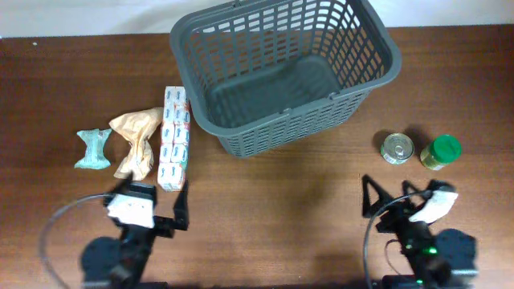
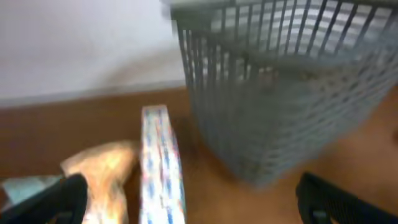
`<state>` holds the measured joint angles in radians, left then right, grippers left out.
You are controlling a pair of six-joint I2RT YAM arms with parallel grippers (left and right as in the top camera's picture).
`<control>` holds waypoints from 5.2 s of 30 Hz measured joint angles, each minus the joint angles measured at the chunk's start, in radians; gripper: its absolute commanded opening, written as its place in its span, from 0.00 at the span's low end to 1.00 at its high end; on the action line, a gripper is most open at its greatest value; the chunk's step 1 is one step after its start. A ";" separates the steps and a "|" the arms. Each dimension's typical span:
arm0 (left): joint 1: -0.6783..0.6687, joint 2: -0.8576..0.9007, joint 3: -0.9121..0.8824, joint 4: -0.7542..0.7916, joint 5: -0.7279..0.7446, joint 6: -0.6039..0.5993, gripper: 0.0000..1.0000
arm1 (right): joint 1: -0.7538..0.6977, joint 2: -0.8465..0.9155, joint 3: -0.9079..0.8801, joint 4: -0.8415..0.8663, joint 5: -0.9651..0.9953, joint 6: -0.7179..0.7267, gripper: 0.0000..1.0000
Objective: Pack container
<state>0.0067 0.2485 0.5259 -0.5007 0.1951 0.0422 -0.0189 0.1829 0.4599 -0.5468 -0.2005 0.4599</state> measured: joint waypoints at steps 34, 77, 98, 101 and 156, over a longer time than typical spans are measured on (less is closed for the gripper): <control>-0.257 0.914 1.034 -0.870 0.184 -0.140 0.01 | 0.005 1.410 1.562 -0.655 -0.195 -0.172 0.04; -0.478 1.127 0.804 -0.505 -0.032 -0.114 0.02 | 0.079 1.608 1.564 -0.679 0.017 -0.115 0.04; -0.478 1.127 0.804 -0.506 -0.036 -0.114 0.02 | 0.087 1.789 1.857 -0.875 -0.067 -0.187 0.04; -0.478 1.127 0.804 -0.506 -0.036 -0.114 0.02 | 0.089 1.831 1.845 -0.910 -0.063 -0.217 0.04; -0.272 1.255 0.803 -0.342 -0.139 -0.034 0.02 | 0.197 1.828 1.847 -1.099 0.142 -0.254 0.04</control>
<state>-0.2657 1.5032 1.3293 -0.8425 0.0563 0.0078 0.1783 2.0113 2.3066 -1.6463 -0.0589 0.2058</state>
